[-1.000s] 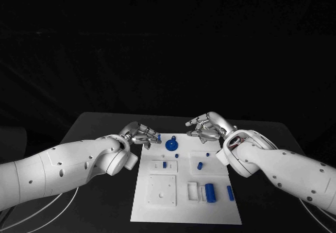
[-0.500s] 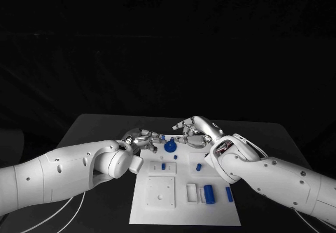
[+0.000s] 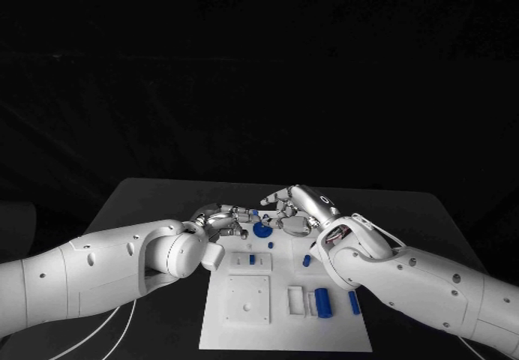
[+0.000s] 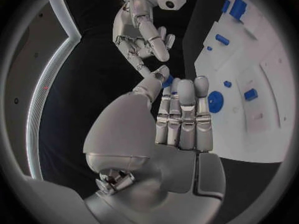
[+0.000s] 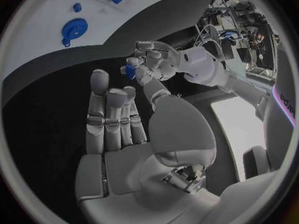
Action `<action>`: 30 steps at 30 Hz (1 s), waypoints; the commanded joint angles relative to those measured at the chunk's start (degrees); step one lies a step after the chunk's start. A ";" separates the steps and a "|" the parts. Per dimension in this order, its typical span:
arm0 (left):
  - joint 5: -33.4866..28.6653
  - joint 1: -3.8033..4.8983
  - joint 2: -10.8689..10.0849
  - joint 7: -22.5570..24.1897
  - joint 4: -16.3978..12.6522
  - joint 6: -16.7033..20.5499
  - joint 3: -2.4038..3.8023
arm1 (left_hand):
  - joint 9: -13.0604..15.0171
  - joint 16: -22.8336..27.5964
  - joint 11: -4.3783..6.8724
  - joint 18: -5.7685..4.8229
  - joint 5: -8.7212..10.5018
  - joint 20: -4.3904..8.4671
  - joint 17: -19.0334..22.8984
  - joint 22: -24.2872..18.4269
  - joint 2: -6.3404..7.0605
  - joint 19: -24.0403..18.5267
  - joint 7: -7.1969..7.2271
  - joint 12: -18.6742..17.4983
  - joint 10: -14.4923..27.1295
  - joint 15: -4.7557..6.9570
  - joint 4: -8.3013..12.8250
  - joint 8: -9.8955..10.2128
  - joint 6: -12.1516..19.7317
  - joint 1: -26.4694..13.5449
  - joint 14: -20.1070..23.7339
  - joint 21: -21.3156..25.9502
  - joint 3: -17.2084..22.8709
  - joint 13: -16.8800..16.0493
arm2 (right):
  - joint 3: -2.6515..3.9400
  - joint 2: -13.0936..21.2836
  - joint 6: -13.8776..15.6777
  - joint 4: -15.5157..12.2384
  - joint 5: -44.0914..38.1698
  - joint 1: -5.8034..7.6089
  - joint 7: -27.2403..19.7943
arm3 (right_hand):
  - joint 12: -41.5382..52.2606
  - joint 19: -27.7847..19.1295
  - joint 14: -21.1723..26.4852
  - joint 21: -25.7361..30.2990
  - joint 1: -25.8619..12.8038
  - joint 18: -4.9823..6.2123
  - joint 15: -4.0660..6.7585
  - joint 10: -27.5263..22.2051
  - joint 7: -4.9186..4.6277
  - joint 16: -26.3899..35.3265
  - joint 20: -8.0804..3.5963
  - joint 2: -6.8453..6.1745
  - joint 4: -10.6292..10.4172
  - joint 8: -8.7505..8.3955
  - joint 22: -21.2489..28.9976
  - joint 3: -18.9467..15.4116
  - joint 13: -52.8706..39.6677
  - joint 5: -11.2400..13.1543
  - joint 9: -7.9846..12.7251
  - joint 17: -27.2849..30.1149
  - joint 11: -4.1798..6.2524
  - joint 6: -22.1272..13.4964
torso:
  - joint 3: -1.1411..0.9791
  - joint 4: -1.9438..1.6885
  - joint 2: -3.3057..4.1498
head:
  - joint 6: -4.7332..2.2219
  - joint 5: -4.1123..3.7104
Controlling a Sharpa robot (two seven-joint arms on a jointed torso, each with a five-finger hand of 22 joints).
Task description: Assemble the parts on the task board
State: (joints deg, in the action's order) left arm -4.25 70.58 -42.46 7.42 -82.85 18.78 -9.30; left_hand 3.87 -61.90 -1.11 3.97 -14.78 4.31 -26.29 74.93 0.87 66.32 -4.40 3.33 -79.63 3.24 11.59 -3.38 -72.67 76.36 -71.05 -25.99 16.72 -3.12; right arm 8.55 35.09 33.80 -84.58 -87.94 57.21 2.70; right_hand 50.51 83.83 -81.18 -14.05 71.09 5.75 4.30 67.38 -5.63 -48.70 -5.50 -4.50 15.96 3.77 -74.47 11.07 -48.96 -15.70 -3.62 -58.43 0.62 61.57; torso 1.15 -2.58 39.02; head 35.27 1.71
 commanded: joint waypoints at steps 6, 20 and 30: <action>-3.50 0.00 -0.01 2.04 -0.42 -2.24 0.05 | 0.84 0.39 0.61 0.12 -0.09 -0.09 0.09 0.72 -0.98 -0.38 0.34 0.27 -1.08 -0.11 -0.92 -0.35 -0.44 -0.73 0.15 0.23 0.26 -0.49 | -0.05 -0.30 0.58 -0.01 -2.20 -0.40 1.20 | 0.28 2.37 -0.53 -0.56 0.44 0.27 -0.02 0.46 0.07 -0.37 0.19 0.48 -0.22 -0.23 0.42 -2.63 -0.23 1.40 0.04 -0.18 -0.03 0.84 | -0.06 0.07 0.02 | -0.10 0.11; -4.24 -0.01 -0.15 2.25 -1.05 -3.46 0.05 | 1.25 0.45 0.62 -0.12 0.15 -0.07 0.16 0.29 -1.59 -0.17 0.47 0.27 -1.01 -0.10 -0.73 -0.37 -0.29 -1.42 0.21 0.80 -0.61 -0.48 | -0.08 -0.73 1.51 0.03 -1.26 -0.65 0.71 | 0.98 2.48 -0.81 -1.64 0.15 0.07 0.12 0.92 0.49 -0.91 0.06 1.44 -0.73 -0.20 0.46 -3.98 -1.03 3.30 0.03 -0.59 0.20 2.04 | -0.06 0.04 0.04 | -0.09 -0.01; -4.29 -0.01 -0.14 1.81 -1.40 -4.62 0.05 | 1.39 0.46 0.62 -0.25 0.24 -0.11 0.17 0.12 -1.75 -0.22 0.54 0.26 -0.93 -0.13 -0.87 -0.38 -0.19 -1.64 0.37 1.11 -1.04 -0.47 | -0.08 -1.02 3.12 -0.02 -0.60 -0.67 0.13 | 1.89 2.56 -1.32 -4.09 -0.38 -0.69 0.71 1.66 1.92 -1.92 -0.53 2.90 -0.82 -0.19 -0.03 -1.45 -2.17 6.39 0.03 -1.49 1.03 7.19 | -0.04 0.03 0.02 | -0.10 0.05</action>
State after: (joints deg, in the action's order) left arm -8.05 70.56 -42.72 8.76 -83.93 16.07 -9.28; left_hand 3.86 -61.64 -1.24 3.97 -14.57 4.30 -26.17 74.92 0.57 66.33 -4.08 3.50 -79.30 3.23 10.79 -3.38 -72.35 75.34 -71.04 -25.16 15.90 -3.23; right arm 8.46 34.24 35.64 -84.47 -88.74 56.56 3.56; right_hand 52.11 84.03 -82.20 -17.94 70.58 5.74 5.07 68.82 -3.66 -50.31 -5.70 -2.10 15.13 3.76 -74.44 9.39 -51.09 -9.51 -3.59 -59.88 1.64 68.32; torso 1.09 -2.54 39.05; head 35.18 1.74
